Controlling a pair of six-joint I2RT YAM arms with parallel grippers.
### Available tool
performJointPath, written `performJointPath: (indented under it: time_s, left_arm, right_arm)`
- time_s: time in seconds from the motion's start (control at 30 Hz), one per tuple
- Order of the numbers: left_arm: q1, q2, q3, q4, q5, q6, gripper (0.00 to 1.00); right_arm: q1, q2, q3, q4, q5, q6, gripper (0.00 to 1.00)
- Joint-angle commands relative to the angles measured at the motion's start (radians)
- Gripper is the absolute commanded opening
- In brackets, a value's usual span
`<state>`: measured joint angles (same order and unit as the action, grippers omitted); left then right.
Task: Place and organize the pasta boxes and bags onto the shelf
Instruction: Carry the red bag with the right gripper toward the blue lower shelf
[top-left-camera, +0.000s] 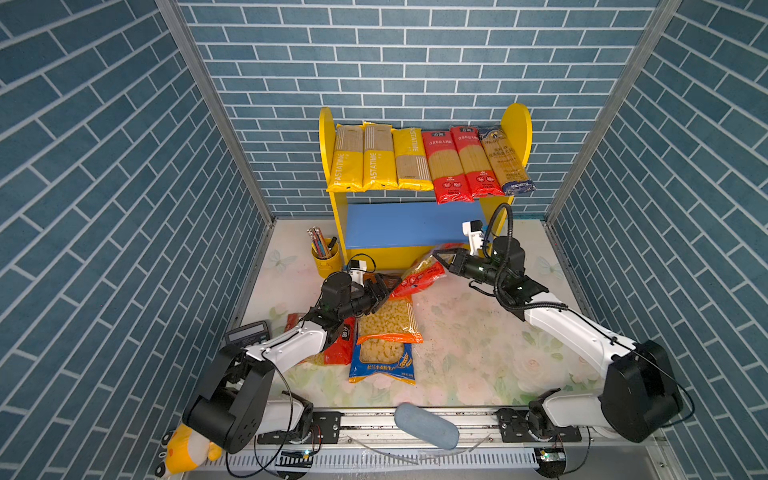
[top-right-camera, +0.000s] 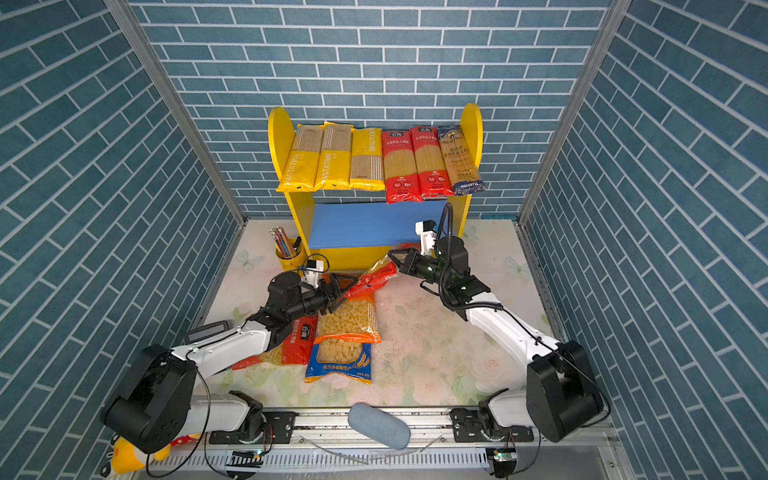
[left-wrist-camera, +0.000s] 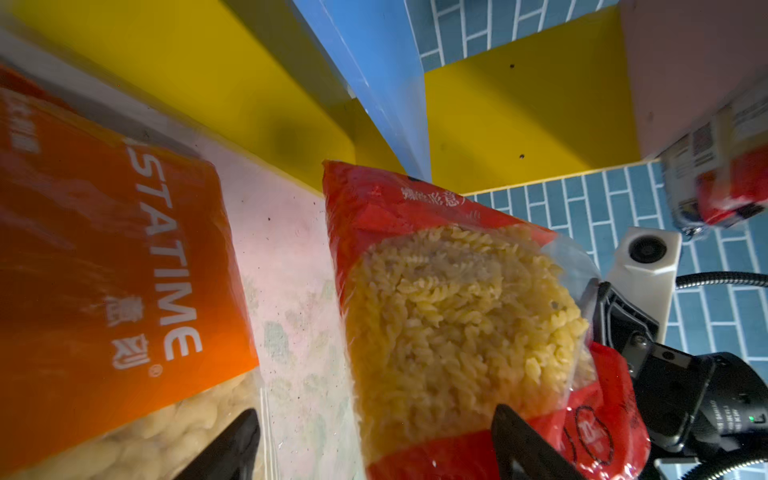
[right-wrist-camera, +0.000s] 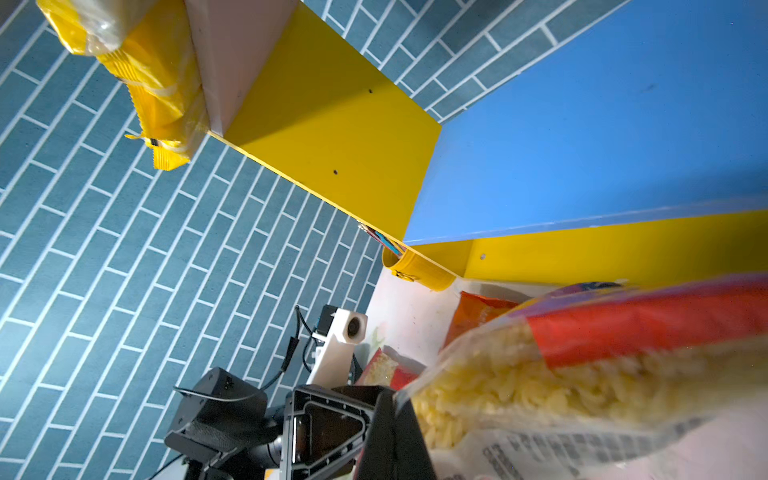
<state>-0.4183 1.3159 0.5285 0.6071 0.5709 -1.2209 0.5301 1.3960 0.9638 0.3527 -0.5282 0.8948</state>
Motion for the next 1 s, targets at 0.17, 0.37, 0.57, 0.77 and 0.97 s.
performJointPath:
  time_s: [0.17, 0.37, 0.57, 0.77, 0.97]
  left_arm:
    - [0.095, 0.02, -0.096, 0.443, -0.01, -0.314, 0.93]
    - [0.098, 0.052, -0.054, 0.489, -0.024, -0.344, 0.92]
    - [0.098, 0.023, -0.048, 0.479, -0.018, -0.334, 0.91]
    - [0.1, 0.027, -0.007, 0.467, -0.039, -0.281, 0.82]
    - [0.1, 0.12, 0.069, 0.413, -0.048, -0.154, 0.77]
  right_arm:
    - [0.093, 0.159, 0.208, 0.397, 0.119, 0.063, 0.0]
    - [0.117, 0.261, 0.344, 0.448, 0.099, 0.07, 0.0]
    - [0.14, 0.298, 0.484, 0.403, 0.037, 0.032, 0.0]
    - [0.158, 0.367, 0.582, 0.414, -0.053, 0.036, 0.0]
    - [0.128, 0.438, 0.558, 0.409, -0.134, 0.033, 0.0]
